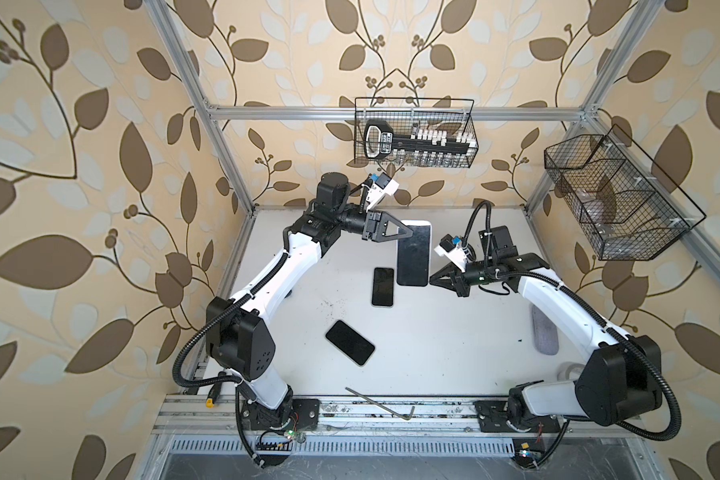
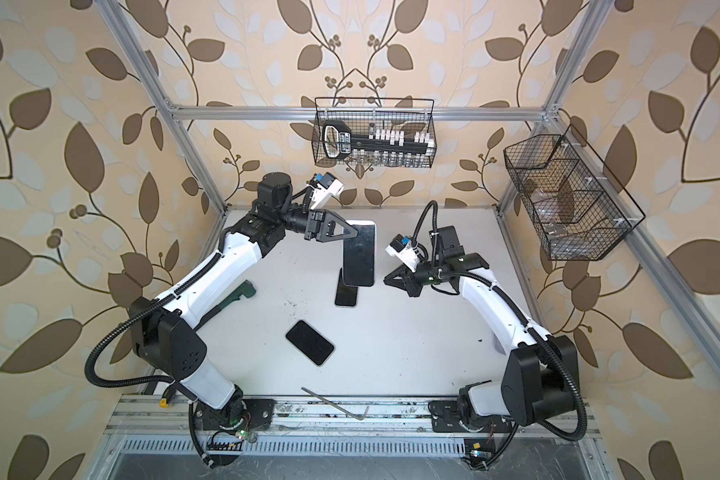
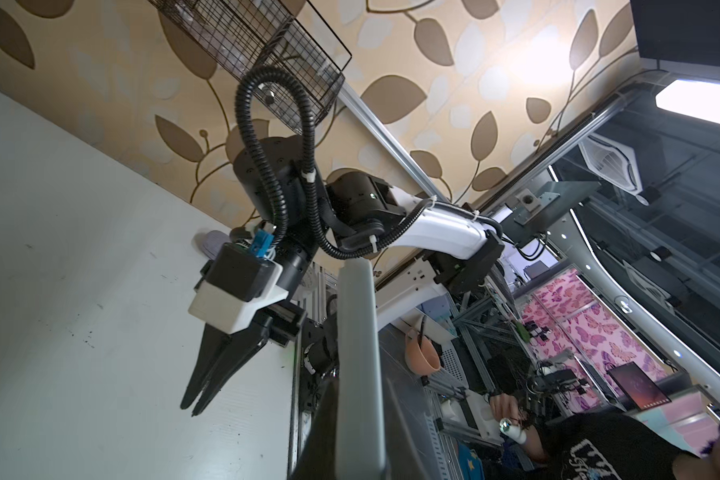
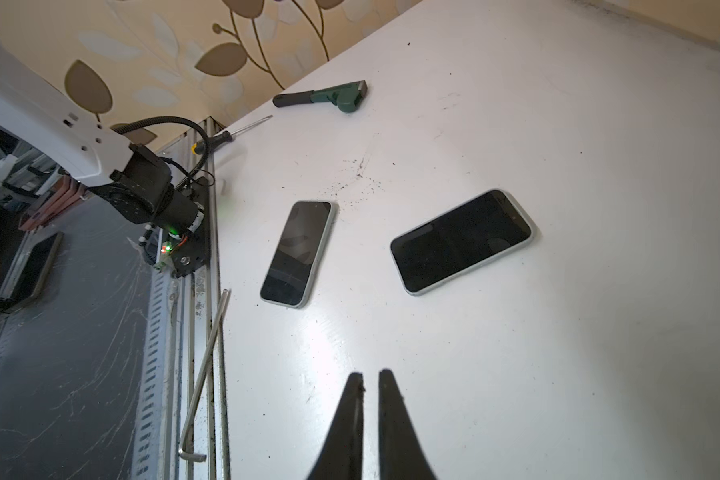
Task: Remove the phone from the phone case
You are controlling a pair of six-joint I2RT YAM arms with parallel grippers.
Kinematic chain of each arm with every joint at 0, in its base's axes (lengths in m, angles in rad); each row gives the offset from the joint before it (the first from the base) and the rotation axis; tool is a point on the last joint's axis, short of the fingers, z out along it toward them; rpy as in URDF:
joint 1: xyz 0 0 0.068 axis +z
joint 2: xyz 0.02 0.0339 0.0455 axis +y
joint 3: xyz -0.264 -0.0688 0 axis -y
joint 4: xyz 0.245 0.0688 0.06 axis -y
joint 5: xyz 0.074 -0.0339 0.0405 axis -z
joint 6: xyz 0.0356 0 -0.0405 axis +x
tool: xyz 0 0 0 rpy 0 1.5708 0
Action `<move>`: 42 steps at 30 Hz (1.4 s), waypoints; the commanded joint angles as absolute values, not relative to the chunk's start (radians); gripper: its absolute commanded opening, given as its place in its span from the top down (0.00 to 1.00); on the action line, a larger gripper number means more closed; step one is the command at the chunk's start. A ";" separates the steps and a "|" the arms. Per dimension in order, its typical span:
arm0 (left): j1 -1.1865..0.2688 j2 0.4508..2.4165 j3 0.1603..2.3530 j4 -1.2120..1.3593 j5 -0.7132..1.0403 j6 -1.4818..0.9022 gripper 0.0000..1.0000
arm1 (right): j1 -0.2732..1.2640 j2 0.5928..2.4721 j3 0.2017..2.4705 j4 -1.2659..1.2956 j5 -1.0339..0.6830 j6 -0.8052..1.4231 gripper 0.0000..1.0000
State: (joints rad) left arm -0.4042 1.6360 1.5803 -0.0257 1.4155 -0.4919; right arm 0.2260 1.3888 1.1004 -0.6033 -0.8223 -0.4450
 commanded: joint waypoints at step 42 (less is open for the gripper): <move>-0.239 1.304 0.925 0.561 0.399 -1.296 1.00 | 0.208 1.247 0.913 0.069 -0.762 0.435 0.01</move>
State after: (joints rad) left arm -0.2386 1.3495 0.9524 0.3698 0.4839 -1.1675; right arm 0.2092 1.2633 0.9287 0.0063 -0.7898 0.3473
